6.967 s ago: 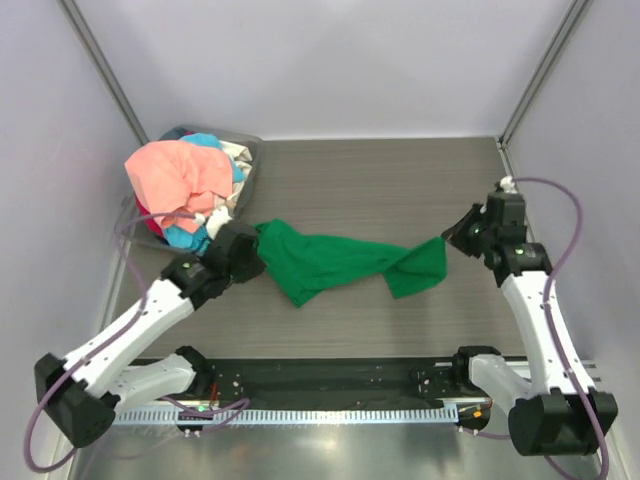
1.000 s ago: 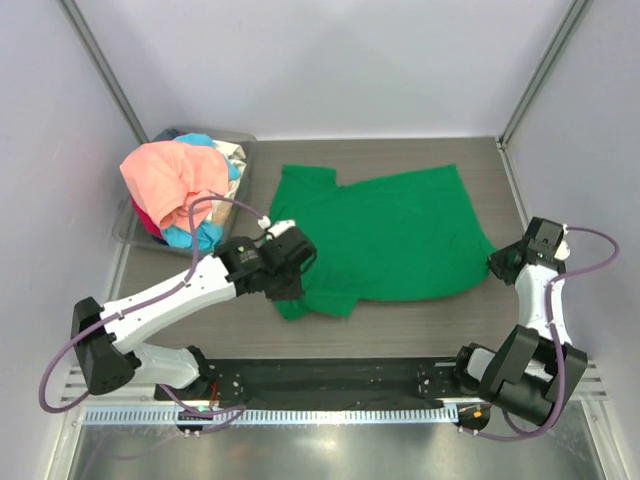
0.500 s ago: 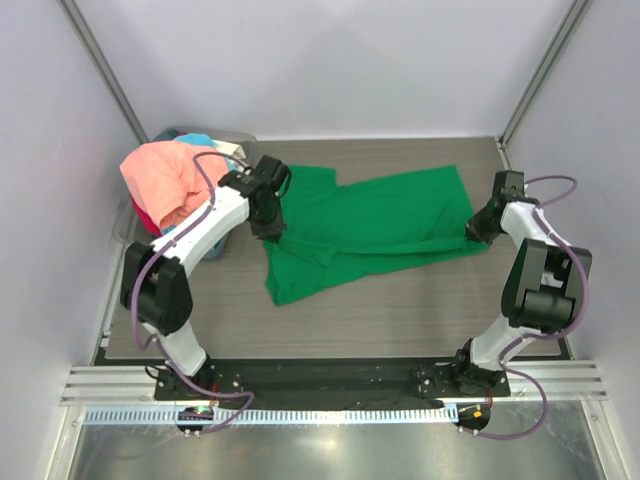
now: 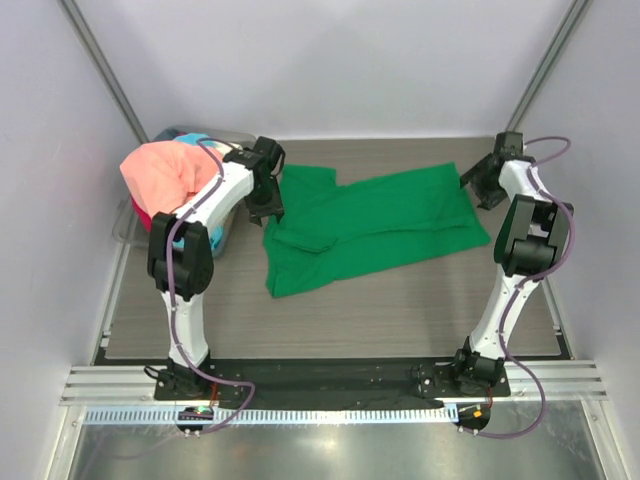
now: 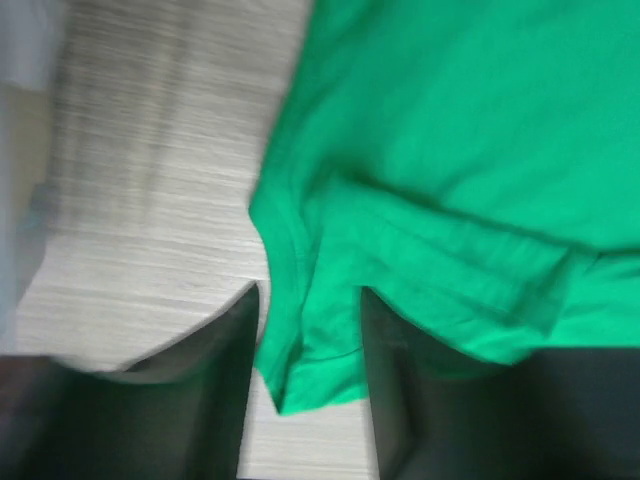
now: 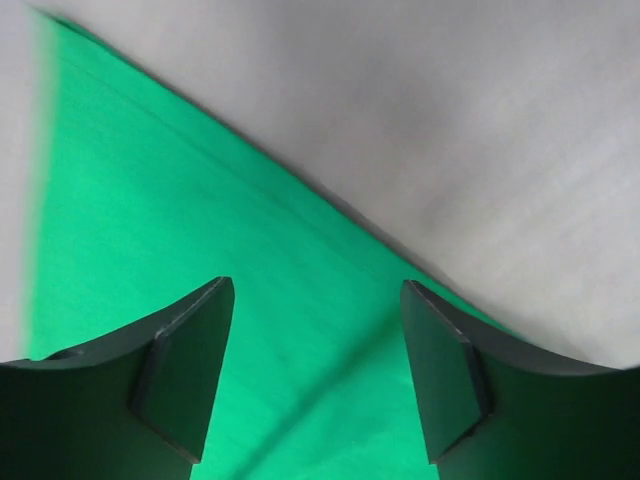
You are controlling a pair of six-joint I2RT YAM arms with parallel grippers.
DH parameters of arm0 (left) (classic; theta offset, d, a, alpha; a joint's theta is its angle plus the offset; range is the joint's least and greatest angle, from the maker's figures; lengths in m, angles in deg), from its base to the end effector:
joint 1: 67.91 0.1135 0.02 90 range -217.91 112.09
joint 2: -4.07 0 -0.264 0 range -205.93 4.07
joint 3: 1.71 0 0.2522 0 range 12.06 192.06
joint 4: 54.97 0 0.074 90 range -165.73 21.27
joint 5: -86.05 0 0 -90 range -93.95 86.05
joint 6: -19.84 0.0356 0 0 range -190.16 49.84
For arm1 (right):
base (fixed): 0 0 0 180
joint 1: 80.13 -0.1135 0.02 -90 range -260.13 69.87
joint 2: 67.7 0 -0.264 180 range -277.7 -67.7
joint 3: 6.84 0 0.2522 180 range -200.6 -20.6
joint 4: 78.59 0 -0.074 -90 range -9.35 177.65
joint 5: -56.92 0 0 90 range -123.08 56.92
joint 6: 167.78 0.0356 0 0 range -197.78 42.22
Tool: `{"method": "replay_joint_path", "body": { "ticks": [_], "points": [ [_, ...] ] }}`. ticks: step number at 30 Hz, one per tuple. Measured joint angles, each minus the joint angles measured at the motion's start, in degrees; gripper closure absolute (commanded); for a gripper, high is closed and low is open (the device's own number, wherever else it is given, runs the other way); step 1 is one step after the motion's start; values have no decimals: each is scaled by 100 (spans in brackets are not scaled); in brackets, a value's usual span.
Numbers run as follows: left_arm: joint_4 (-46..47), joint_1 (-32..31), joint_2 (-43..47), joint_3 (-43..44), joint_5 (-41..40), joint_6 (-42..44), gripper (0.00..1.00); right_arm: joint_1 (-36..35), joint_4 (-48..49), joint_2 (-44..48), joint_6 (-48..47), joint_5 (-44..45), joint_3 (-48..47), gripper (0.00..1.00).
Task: Fold and stack the t-shirts
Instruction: Fold the tshirt
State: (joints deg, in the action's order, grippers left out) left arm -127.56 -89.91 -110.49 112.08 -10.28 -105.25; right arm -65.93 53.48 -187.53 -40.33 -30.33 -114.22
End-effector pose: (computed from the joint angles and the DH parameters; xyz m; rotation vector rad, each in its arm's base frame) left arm 0.3846 -0.1512 0.2454 -0.3457 2.8125 -0.0604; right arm 0.4375 -0.1125 0.1929 1.1584 2.3553 0.0781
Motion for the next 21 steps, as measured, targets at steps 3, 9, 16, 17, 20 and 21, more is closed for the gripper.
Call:
{"method": "replay_joint_path", "body": {
  "ticks": [3,9,16,17,20,21],
  "points": [
    [-22,129,33,136,-116,-96,34,0,4,-157,-111,-48,-581,26],
    [289,-35,1106,-667,-442,-315,42,-22,332,1165,-179,15,597,28],
    [1342,-813,2194,-2732,-319,-645,51,-291,678,2243,-297,-94,2459,33],
    [1513,-944,2166,-2938,-264,-678,51,-319,706,2168,-306,-146,2522,33],
    [1851,-1283,2009,-3331,-118,-839,52,-326,850,1853,-330,-319,2559,33],
    [1971,-1379,1950,-3399,-81,-887,53,-321,916,1764,-339,-343,2546,33]
  ]
}}
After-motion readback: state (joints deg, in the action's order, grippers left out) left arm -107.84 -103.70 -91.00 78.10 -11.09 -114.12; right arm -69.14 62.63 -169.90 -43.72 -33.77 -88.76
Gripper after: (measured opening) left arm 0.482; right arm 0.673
